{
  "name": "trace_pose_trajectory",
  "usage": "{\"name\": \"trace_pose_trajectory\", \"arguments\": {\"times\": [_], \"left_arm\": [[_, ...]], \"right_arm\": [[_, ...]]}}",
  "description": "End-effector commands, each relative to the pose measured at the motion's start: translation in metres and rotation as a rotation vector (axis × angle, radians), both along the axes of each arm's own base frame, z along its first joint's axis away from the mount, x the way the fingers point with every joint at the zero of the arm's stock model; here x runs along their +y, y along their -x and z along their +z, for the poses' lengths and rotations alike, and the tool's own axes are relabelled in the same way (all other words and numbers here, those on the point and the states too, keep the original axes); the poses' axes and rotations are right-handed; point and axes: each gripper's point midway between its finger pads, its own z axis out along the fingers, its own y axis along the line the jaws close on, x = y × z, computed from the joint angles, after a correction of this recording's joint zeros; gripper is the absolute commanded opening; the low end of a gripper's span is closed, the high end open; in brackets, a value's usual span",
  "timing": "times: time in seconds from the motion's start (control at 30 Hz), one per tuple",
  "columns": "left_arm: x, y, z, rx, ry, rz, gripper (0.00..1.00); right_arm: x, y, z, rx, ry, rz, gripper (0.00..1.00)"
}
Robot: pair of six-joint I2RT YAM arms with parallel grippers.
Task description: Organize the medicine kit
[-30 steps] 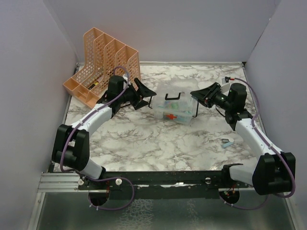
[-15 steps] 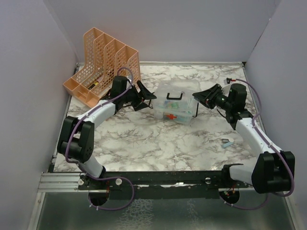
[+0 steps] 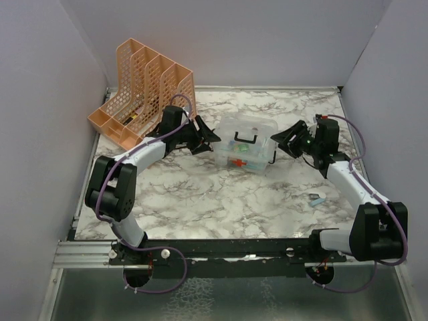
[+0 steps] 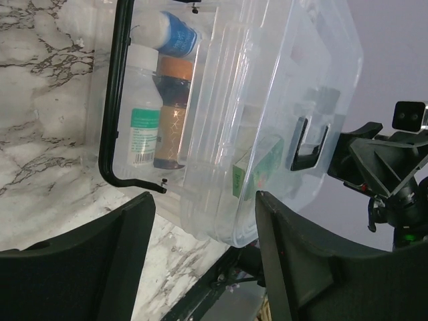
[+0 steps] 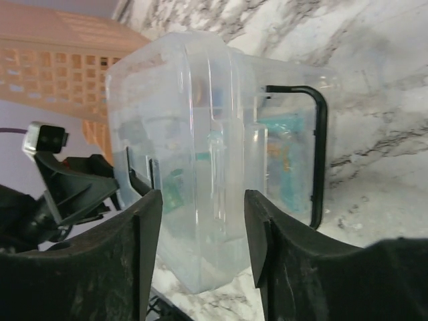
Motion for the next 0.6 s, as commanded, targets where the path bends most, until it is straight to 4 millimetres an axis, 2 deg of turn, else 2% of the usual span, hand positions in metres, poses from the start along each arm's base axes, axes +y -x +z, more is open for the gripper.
{"name": "trace_pose_trajectory", "arguments": {"times": [0.0,0.2,0.3,0.5,0.57], "left_arm": [[-0.003,0.0,-0.011,0.017,-0.042,-0.023,0.62],[0.005,-0.006,-0.013,0.012,-0.116,0.005,0.58],[0.006,-0.007,-0.013,0.013,-0.122,0.007,0.57],[0.012,-0.007,-0.017,0.016,-0.162,0.023,0.56],[0.015,-0.006,-0.021,0.024,-0.176,0.03,0.55]], "right_arm": [[-0.017,-0.003,-0.004,0.004,0.116,-0.037,0.57],[-0.024,0.0,-0.011,0.027,0.198,-0.014,0.63],[-0.019,0.001,-0.015,0.029,0.208,0.044,0.62],[-0.005,0.004,-0.029,0.059,0.197,0.17,0.51],[-0.003,0.004,-0.033,0.062,0.196,0.191,0.44]]}}
